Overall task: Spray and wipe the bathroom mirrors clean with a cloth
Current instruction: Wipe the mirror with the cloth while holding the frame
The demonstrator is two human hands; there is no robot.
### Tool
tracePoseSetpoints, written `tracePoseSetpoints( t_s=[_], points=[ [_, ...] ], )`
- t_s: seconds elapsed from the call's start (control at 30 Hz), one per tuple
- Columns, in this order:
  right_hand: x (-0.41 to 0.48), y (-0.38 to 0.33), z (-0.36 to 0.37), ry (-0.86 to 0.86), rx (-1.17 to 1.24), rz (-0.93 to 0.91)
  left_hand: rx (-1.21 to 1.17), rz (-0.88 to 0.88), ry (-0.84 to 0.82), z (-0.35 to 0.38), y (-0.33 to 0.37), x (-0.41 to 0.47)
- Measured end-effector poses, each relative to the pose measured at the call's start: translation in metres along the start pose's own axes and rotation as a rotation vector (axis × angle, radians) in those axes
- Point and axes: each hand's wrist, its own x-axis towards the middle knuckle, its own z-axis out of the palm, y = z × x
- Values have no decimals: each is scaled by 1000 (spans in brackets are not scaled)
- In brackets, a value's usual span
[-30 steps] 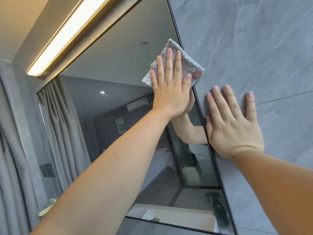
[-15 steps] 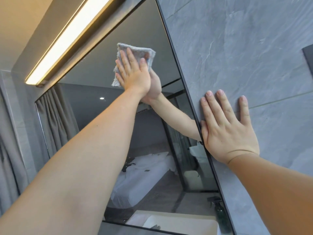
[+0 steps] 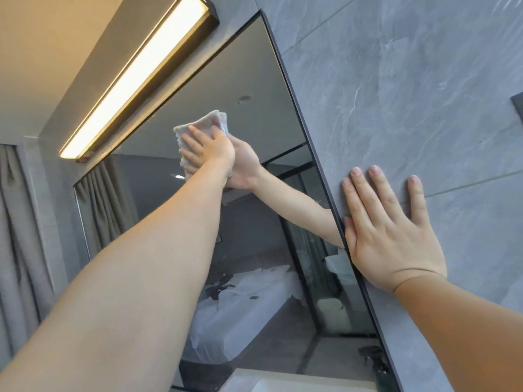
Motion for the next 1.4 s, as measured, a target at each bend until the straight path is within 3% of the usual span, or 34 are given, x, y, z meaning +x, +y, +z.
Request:
tracePoseSetpoints(
  t_s=[0.1,0.2,0.47,0.63,0.7,0.83,0.97,1.2,1.4],
  points=[
    [0,-2,-1,9,8,6,57,348,-31,18,46,-34],
    [1,-2,-1,17,9,9,73,432,-57,23,69,-41],
    [0,-2,-1,-19,17,7,44,410,-22,19,85,-18],
    [0,-1,0,-7,12,6,-27,128,15,11,99,-10],
    [1,-1,-1,-3,16,6,-37,122,-2,13,115,-27],
    [0,-1,-1,-30,22,1,43,516,-50,27,135,-59],
    [0,0,-1,-39,28,-1,37,638,-116,23,135,-41],
    [0,0,0,-1,18,-2,-6,419,-3,6,96,19],
    [-2,2,7,50,-19,-7,-39,193,-10,-20,36,71]
  ],
)
